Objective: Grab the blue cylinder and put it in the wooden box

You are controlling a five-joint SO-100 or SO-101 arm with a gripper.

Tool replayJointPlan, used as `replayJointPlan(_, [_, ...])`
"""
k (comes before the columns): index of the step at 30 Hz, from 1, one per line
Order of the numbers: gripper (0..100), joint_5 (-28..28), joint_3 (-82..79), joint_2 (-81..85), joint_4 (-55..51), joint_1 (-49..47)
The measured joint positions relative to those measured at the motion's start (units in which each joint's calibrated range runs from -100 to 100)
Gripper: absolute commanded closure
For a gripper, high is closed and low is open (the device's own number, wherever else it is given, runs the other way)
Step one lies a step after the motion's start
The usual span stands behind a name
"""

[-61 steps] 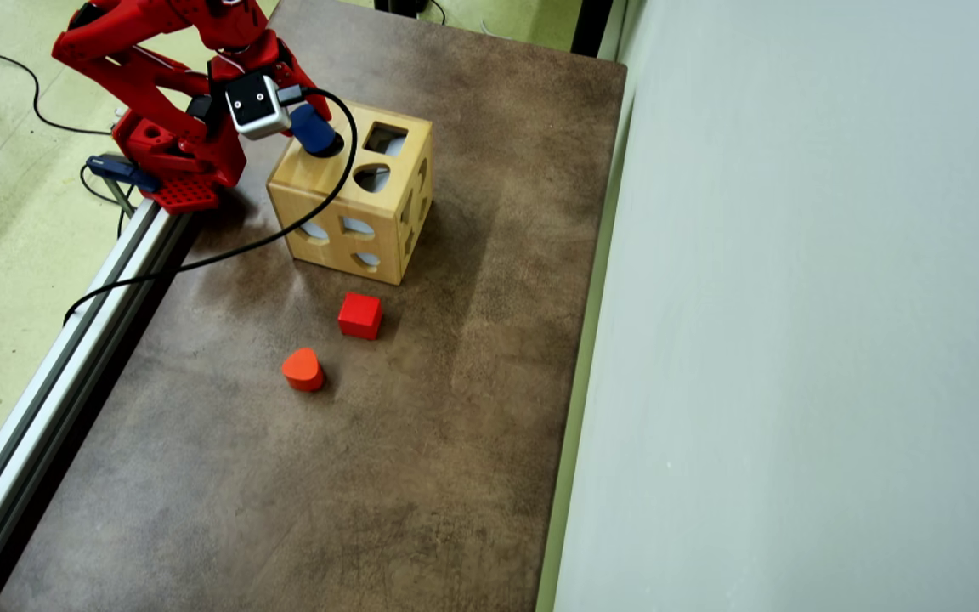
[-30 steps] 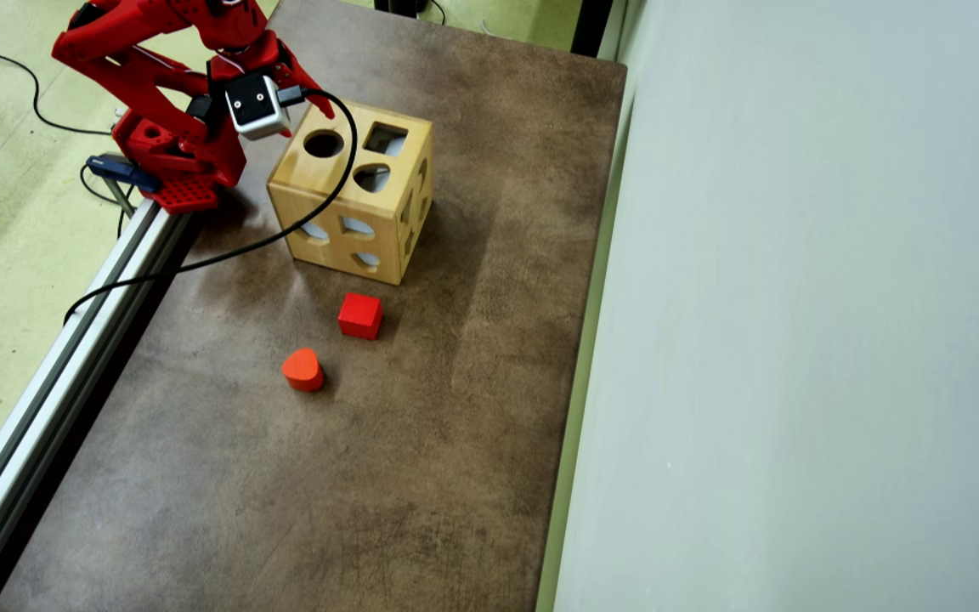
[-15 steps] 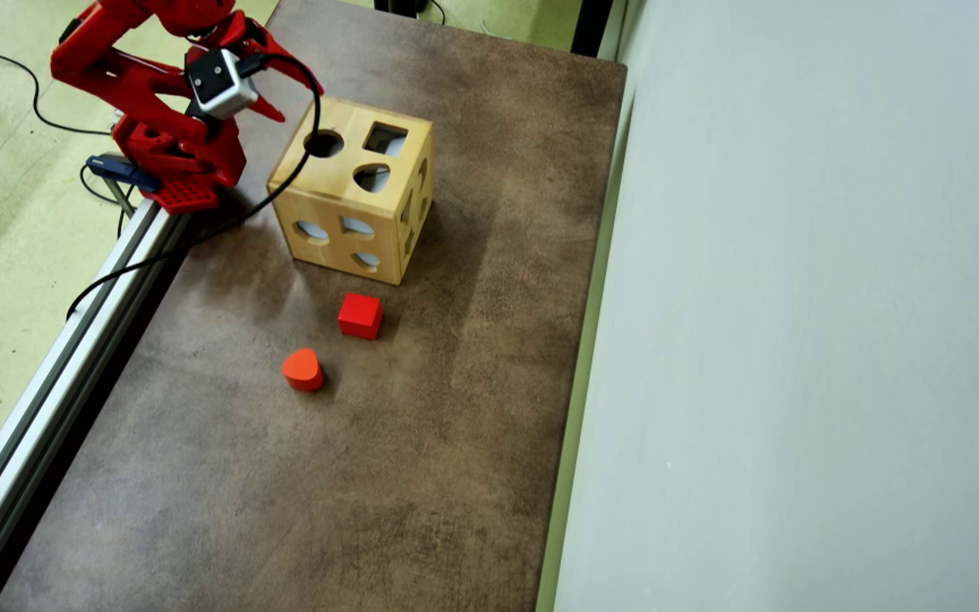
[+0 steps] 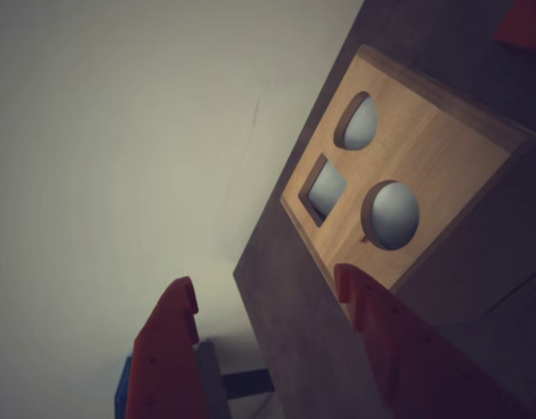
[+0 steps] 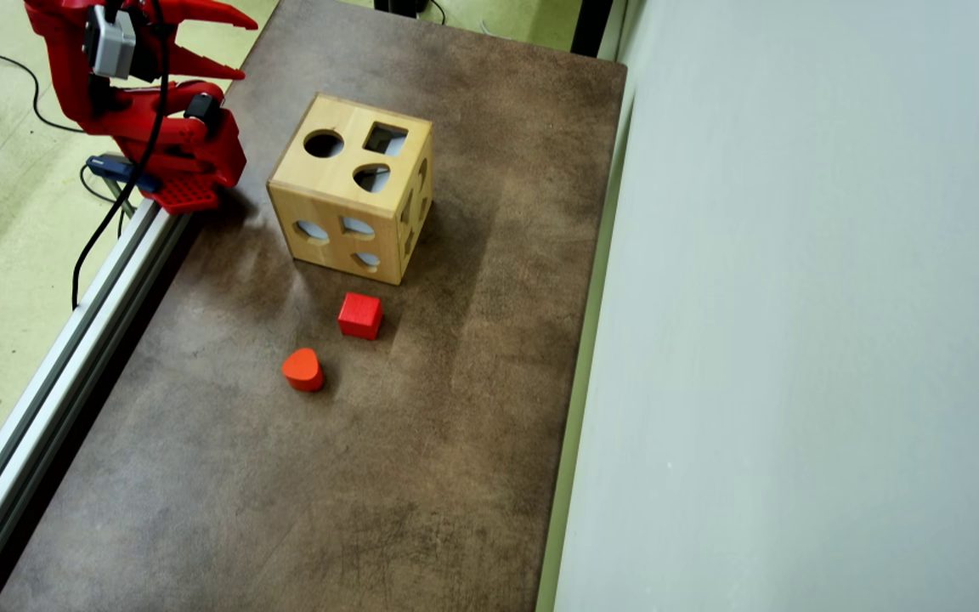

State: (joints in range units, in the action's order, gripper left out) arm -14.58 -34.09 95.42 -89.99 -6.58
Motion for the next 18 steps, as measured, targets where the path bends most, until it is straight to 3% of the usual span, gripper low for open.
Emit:
replayJointPlan(14, [76,0.00,0.00,0.00,0.00,8.48])
replayJointPlan(18, [90,0.00,0.00,0.00,0.00,8.48])
